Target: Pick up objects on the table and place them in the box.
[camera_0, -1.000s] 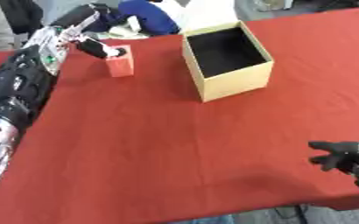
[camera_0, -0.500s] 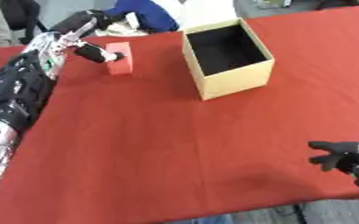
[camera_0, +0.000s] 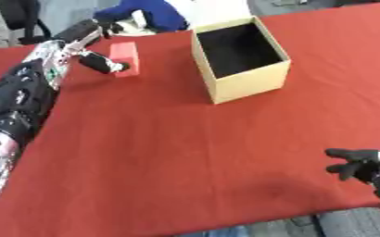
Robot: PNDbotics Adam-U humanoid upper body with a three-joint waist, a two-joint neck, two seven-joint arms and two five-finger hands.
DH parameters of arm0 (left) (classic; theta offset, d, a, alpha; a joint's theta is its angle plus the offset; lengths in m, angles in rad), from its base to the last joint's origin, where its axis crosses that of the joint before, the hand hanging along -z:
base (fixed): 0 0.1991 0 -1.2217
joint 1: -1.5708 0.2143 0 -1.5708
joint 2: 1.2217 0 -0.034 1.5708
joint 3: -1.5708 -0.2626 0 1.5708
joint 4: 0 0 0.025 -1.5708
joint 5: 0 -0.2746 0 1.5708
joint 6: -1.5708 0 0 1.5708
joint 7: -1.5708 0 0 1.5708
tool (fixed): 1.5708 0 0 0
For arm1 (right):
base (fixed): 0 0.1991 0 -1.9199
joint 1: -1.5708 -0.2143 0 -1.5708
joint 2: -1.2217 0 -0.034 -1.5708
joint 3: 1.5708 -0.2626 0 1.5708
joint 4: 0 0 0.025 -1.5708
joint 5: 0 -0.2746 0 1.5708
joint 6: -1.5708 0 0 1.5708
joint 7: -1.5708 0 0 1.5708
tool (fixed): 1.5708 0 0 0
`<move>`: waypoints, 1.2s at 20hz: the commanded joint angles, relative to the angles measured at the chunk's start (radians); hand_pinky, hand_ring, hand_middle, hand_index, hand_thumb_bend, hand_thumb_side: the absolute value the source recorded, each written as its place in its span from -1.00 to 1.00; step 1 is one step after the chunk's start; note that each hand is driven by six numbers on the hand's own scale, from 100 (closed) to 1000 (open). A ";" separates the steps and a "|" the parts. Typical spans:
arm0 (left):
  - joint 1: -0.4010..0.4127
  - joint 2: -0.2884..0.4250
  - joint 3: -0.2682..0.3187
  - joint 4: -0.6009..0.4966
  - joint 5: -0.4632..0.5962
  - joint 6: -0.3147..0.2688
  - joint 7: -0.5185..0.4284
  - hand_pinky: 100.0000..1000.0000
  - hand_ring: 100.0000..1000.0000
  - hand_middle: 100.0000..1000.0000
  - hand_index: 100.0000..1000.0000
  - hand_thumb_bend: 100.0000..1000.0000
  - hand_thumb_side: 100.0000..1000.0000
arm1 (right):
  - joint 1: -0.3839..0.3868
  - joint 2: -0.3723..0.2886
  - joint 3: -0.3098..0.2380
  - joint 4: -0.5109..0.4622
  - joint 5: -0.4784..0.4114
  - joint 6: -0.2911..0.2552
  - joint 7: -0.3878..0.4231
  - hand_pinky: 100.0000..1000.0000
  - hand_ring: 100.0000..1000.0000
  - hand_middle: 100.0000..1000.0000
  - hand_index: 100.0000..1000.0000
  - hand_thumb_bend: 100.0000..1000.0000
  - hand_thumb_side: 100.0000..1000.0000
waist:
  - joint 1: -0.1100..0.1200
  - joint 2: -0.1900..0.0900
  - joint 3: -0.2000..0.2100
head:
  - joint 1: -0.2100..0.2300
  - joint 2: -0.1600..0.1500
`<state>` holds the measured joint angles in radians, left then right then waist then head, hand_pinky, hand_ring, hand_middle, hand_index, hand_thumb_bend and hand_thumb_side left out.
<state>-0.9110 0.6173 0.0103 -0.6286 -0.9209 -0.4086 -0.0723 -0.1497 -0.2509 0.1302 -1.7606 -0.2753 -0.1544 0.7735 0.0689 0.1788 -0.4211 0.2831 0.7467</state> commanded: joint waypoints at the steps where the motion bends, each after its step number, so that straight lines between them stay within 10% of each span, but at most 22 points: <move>1: -0.011 0.021 0.004 -0.006 -0.017 0.004 0.003 1.00 0.42 0.48 0.79 0.01 -0.34 | -0.009 -0.003 -0.003 -0.015 0.005 -0.003 0.001 0.67 0.88 0.08 0.63 -1.00 -0.03 | -0.005 -0.013 -0.001 | -0.003 0.003; 24: 0.000 0.025 0.017 -0.021 0.015 0.069 0.115 0.77 -0.33 -0.47 0.50 -0.33 -0.87 | -0.008 -0.004 -0.003 -0.014 0.003 0.000 0.000 0.67 0.88 0.08 0.63 -1.00 -0.03 | -0.006 -0.021 0.013 | -0.008 0.005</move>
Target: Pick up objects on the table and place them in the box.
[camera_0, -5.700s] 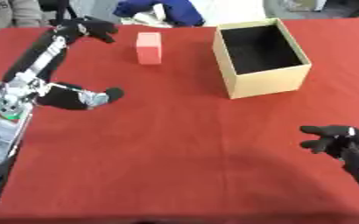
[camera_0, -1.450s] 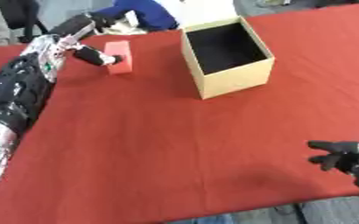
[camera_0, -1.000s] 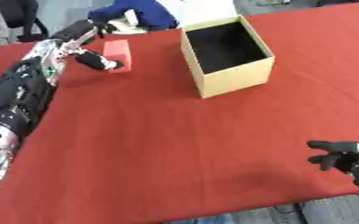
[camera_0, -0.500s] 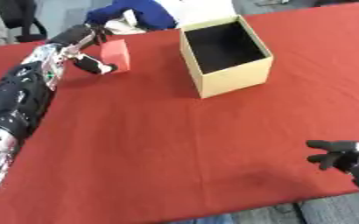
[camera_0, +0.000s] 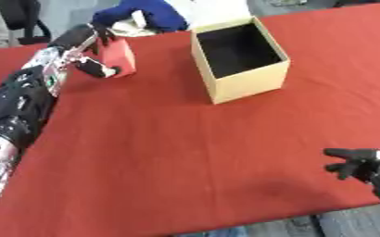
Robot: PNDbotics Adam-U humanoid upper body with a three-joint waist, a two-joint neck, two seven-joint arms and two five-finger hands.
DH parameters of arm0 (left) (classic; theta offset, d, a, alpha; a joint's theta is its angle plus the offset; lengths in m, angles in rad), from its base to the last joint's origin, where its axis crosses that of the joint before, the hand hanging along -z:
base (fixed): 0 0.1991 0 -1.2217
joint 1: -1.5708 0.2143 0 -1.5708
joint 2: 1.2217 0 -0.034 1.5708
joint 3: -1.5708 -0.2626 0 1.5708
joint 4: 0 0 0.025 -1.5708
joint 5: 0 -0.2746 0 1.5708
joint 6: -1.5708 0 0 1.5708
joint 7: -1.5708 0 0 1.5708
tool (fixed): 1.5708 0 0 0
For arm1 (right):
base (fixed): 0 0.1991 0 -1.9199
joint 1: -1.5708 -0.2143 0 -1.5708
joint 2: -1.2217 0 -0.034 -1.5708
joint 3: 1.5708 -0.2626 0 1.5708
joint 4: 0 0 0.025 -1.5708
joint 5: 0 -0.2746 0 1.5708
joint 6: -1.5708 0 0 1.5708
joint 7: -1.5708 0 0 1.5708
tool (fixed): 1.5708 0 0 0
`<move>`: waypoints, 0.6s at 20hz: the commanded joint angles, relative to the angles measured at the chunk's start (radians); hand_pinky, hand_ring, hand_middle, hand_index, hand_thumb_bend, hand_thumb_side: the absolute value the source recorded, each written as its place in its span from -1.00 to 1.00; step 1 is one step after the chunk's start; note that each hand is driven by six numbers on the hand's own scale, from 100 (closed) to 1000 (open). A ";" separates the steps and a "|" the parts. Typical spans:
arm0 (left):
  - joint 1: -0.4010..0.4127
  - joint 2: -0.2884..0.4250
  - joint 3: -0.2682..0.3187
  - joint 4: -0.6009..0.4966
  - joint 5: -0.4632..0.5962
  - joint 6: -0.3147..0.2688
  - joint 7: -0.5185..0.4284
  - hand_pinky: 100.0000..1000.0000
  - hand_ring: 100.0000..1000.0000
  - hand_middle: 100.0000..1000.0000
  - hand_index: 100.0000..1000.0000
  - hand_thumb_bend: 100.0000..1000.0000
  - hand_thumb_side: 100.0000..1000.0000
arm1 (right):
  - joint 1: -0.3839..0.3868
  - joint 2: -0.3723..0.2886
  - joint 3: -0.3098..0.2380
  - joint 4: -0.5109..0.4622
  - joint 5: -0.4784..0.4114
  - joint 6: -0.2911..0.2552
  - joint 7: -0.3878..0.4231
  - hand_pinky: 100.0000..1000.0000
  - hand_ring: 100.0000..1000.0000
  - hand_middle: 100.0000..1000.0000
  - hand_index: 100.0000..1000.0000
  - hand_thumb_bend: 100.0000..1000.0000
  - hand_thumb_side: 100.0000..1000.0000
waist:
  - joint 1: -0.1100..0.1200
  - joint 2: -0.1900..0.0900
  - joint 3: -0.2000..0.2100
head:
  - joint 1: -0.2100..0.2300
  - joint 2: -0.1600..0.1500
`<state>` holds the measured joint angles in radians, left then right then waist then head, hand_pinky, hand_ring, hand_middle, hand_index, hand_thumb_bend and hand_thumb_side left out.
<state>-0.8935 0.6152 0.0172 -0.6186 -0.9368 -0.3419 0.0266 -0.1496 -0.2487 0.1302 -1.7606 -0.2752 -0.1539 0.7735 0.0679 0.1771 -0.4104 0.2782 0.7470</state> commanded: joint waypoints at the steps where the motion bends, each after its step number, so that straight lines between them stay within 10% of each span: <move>1: -0.018 0.027 0.009 -0.040 0.048 0.002 0.018 0.77 -0.34 -0.48 0.49 -0.35 -0.88 | -0.008 -0.006 -0.003 -0.014 0.002 0.000 0.000 0.67 0.88 0.08 0.63 -1.00 -0.03 | -0.005 -0.020 0.003 | -0.004 0.004; 12: -0.046 0.006 -0.042 -0.175 0.198 -0.036 -0.049 0.78 -0.34 -0.49 0.49 -0.48 -0.97 | -0.011 -0.009 0.000 -0.015 -0.004 0.003 0.002 0.67 0.88 0.08 0.63 -1.00 -0.03 | -0.002 -0.029 0.002 | -0.005 0.004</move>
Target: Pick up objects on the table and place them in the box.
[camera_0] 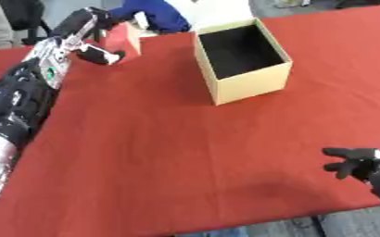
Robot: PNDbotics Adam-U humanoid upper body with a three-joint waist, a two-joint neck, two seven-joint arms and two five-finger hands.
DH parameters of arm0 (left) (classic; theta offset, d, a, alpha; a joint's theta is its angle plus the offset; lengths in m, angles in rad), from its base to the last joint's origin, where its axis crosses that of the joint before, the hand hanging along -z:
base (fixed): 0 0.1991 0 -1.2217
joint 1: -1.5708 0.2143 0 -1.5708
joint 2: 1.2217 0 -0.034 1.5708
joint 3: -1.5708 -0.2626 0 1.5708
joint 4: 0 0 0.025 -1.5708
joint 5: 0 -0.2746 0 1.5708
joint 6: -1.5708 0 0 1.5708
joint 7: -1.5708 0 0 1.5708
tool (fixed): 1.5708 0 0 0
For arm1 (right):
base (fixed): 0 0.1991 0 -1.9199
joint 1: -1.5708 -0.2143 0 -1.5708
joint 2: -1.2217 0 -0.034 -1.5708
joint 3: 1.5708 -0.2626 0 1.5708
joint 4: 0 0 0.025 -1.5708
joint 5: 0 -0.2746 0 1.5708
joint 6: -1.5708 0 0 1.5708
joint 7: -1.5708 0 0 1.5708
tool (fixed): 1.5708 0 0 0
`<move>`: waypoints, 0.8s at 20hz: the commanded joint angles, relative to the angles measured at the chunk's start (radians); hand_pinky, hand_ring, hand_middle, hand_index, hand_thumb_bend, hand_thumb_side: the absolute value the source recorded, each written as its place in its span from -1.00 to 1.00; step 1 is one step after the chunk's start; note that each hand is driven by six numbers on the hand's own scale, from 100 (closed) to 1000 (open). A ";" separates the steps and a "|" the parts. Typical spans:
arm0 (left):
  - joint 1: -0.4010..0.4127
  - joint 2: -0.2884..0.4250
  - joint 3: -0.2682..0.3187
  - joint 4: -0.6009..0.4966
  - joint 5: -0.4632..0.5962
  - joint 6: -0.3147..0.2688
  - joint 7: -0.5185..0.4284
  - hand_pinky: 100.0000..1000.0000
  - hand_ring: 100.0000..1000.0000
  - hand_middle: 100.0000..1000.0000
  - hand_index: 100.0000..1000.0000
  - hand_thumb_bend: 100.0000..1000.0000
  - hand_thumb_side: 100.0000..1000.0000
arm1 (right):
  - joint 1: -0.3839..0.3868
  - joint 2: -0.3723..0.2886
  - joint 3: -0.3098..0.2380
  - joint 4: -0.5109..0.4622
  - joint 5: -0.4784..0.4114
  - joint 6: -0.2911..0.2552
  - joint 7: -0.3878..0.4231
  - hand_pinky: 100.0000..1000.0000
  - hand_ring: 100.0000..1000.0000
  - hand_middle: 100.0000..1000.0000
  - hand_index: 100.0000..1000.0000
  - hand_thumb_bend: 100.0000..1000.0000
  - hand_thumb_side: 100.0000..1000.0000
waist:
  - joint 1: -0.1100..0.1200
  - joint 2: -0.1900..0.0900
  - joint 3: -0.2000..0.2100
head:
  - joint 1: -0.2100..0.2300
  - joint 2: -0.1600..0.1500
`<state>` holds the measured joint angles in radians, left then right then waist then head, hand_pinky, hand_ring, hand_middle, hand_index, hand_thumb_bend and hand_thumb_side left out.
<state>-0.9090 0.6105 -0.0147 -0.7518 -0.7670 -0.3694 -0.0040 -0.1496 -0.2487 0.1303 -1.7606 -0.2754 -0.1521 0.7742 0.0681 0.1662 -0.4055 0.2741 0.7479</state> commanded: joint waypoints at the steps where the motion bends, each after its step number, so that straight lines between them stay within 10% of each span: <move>1: -0.035 0.006 -0.015 -0.050 0.037 -0.013 -0.026 0.78 -0.33 -0.49 0.49 -0.48 -0.98 | -0.012 -0.009 0.001 -0.015 -0.005 0.002 0.002 0.67 0.88 0.08 0.63 -1.00 -0.03 | -0.002 -0.018 -0.005 | 0.000 0.003; 16: -0.092 -0.097 -0.110 -0.183 0.148 -0.073 -0.127 0.80 -0.32 -0.48 0.50 -0.57 -0.97 | -0.037 0.000 0.027 -0.019 -0.017 0.017 0.026 0.68 0.89 0.08 0.63 -1.00 -0.03 | 0.007 -0.010 -0.066 | 0.019 -0.015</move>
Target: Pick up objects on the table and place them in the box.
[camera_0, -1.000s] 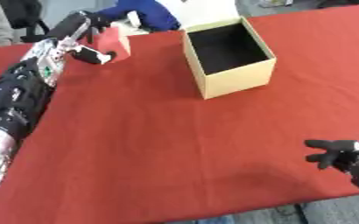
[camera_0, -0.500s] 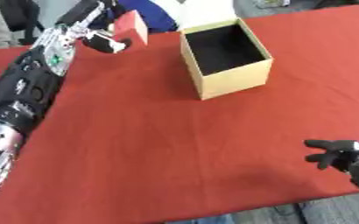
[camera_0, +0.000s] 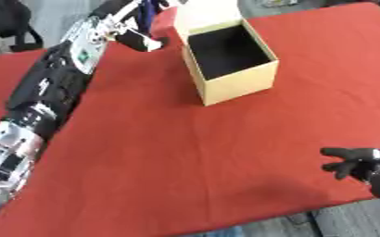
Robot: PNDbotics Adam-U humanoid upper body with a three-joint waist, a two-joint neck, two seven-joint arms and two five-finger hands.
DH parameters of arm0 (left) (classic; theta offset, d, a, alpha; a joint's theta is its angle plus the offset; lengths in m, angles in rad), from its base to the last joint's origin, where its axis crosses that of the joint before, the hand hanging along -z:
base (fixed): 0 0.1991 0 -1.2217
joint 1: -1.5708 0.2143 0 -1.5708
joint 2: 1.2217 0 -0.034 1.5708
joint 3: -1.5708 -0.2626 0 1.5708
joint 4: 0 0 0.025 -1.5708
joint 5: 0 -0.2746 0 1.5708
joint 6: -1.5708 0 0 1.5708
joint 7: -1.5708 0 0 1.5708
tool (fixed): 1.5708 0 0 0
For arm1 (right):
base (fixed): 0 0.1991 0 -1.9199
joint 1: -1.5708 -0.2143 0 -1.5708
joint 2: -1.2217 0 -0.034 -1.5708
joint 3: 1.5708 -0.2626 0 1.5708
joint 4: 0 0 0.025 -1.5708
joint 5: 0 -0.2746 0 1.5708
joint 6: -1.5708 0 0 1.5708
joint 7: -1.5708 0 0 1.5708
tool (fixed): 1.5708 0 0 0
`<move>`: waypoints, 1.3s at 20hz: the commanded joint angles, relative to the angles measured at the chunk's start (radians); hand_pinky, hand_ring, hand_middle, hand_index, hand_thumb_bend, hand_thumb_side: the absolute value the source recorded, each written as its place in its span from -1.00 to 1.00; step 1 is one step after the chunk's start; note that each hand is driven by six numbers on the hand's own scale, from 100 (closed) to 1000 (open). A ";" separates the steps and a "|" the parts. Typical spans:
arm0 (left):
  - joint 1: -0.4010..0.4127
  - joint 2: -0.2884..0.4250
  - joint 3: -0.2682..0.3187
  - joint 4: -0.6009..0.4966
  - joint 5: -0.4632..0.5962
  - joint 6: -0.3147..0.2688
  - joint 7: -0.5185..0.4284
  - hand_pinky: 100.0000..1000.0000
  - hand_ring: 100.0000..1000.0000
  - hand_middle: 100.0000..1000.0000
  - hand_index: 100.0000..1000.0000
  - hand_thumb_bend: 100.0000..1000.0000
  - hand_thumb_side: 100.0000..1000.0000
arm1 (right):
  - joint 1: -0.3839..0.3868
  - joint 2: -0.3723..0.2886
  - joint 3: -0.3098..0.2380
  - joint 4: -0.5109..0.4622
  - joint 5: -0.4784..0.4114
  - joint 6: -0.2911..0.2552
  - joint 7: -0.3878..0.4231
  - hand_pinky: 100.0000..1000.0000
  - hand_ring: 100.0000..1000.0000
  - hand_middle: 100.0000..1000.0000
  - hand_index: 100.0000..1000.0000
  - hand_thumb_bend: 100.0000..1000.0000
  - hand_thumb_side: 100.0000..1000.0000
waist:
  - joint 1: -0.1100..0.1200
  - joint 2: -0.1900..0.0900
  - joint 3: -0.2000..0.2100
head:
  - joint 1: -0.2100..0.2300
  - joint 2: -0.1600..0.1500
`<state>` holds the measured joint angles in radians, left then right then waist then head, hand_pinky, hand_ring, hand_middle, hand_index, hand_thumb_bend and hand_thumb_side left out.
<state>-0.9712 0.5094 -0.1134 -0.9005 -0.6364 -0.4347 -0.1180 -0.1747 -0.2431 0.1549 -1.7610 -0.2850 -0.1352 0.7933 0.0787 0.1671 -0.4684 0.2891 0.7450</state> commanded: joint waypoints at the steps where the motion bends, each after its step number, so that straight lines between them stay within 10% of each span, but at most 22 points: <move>1: -0.031 -0.002 -0.017 -0.041 0.021 -0.011 -0.017 0.79 -0.32 -0.48 0.50 -0.56 -0.97 | -0.014 -0.005 0.003 -0.018 -0.008 0.001 0.008 0.68 0.89 0.08 0.63 -1.00 -0.03 | -0.002 -0.010 -0.006 | 0.005 -0.012; 9: -0.034 -0.037 -0.049 -0.070 0.006 -0.035 -0.014 0.79 -0.23 -0.37 0.53 -0.50 -0.92 | -0.022 0.001 0.011 -0.019 -0.006 0.005 0.018 0.68 0.89 0.08 0.63 -1.00 -0.03 | 0.003 0.003 -0.034 | -0.002 -0.016; 23: -0.015 -0.039 -0.060 -0.062 -0.098 -0.080 -0.017 1.00 0.28 0.41 0.69 -0.30 -0.71 | -0.018 0.003 0.008 -0.019 -0.002 0.004 0.016 0.68 0.89 0.08 0.63 -1.00 -0.03 | 0.001 0.005 -0.029 | -0.011 -0.014; 26: -0.010 -0.036 -0.056 -0.056 -0.109 -0.080 -0.012 1.00 0.44 0.58 0.78 -0.12 -0.33 | -0.016 0.003 0.007 -0.018 -0.002 0.004 0.015 0.68 0.89 0.08 0.63 -1.00 -0.03 | 0.000 0.002 -0.025 | -0.013 -0.016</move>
<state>-0.9663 0.4483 -0.1803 -0.9488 -0.7375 -0.5128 -0.1349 -0.1846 -0.2344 0.1669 -1.7611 -0.2850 -0.1282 0.8088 0.0873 0.1859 -0.4936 0.2787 0.7375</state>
